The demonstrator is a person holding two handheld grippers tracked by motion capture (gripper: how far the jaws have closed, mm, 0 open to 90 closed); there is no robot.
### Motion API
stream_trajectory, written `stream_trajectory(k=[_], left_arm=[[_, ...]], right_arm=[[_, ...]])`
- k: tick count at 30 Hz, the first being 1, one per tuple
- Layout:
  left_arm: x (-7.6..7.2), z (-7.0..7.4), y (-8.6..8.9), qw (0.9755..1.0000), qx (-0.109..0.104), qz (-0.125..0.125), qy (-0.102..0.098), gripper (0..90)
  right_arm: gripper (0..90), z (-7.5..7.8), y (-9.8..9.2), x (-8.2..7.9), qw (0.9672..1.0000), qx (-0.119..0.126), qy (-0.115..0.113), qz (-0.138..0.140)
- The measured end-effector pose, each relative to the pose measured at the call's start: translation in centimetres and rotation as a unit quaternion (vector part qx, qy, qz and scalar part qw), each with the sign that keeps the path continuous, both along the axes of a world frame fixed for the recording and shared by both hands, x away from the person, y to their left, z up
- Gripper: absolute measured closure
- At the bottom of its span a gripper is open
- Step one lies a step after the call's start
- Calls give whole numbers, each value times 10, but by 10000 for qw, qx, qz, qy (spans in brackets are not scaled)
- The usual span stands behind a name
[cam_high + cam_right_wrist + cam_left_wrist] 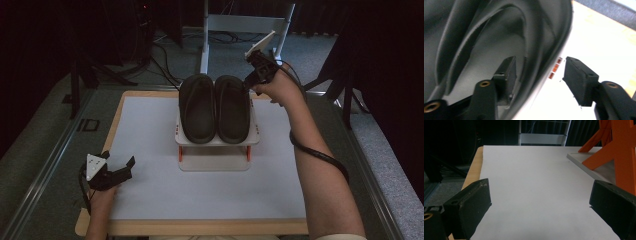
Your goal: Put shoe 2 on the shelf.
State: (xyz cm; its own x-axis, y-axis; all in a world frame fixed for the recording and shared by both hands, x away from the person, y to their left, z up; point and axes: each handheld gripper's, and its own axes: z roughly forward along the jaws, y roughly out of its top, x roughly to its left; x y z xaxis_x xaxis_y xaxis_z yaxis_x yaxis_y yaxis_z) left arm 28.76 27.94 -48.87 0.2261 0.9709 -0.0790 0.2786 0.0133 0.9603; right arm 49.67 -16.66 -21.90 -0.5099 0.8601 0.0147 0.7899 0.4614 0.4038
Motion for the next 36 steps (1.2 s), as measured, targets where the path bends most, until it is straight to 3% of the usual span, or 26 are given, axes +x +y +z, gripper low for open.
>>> stream_trajectory(k=[5,8,11,19,25,30,36], left_arm=[[0,0,0,10000,6,11,5,33],[0,0,0,10000,25,8,7,33],[0,0,0,10000,12,13,7,33],[0,0,0,10000,3,28,-8,33],[0,0,0,10000,10,13,7,33],[0,0,0,10000,6,10,6,33],[0,0,-1,10000,43,1,7,33]], right_arm=[[265,-1,-25,-5,9997,13,-236,-73],[208,-4,-41,-9,9993,174,-334,5],[192,-10,-55,-12,9991,268,-328,-41],[169,-25,-85,-23,9966,398,-710,-142],[173,-44,-106,-31,9919,676,-1051,-225],[172,-65,-122,-34,9908,677,-1112,-373],[171,-92,-147,-45,9853,911,-1315,-596]])
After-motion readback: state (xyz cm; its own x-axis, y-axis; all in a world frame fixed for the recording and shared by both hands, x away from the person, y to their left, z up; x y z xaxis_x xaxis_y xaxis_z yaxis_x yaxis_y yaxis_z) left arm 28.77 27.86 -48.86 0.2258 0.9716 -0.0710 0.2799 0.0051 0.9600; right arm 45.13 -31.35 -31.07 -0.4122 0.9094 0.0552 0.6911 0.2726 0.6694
